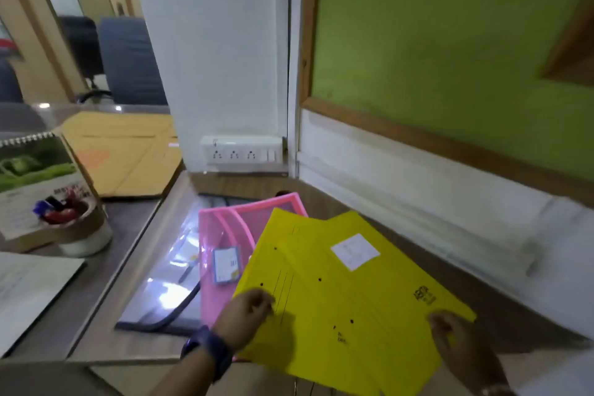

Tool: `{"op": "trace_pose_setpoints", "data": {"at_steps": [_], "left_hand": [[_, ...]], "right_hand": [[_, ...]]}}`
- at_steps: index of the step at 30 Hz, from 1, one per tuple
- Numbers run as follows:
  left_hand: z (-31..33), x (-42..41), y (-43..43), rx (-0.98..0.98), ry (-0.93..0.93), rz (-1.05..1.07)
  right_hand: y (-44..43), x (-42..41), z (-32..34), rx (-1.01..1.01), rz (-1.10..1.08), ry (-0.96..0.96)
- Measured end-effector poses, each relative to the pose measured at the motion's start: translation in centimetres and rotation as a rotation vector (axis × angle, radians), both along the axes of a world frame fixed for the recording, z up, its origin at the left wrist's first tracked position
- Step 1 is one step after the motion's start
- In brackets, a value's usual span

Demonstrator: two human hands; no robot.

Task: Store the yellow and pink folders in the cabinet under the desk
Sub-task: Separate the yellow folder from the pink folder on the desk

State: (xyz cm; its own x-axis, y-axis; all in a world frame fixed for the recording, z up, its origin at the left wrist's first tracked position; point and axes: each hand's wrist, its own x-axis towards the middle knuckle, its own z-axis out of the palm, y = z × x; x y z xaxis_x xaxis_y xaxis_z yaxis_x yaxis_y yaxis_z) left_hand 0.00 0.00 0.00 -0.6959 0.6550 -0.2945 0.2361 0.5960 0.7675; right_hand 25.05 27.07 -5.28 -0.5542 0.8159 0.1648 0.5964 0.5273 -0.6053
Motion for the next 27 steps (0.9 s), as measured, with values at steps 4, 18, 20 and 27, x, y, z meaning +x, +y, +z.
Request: {"op": "trace_pose_setpoints", "data": {"at_steps": [4, 18, 20, 27], "left_hand": [[-0.9, -3.7, 1.6, -0.199, 0.246, 0.175], [-1.7, -2.1, 3.8, -0.258, 0.042, 0.25], [-2.0, -1.2, 4.4, -0.196, -0.032, 0.274], [-2.8, -1.3, 5.7, -0.29, -0.049, 0.212]], "right_hand": [[5.5, -4.0, 1.8, -0.254, -0.083, 0.0], [3.7, -3.8, -1.2, -0.428, -0.082, -0.477], [1.0, -4.2, -0.6, -0.316, -0.093, -0.539], [-5.8, -5.6, 2.2, -0.234, -0.085, -0.685]]}}
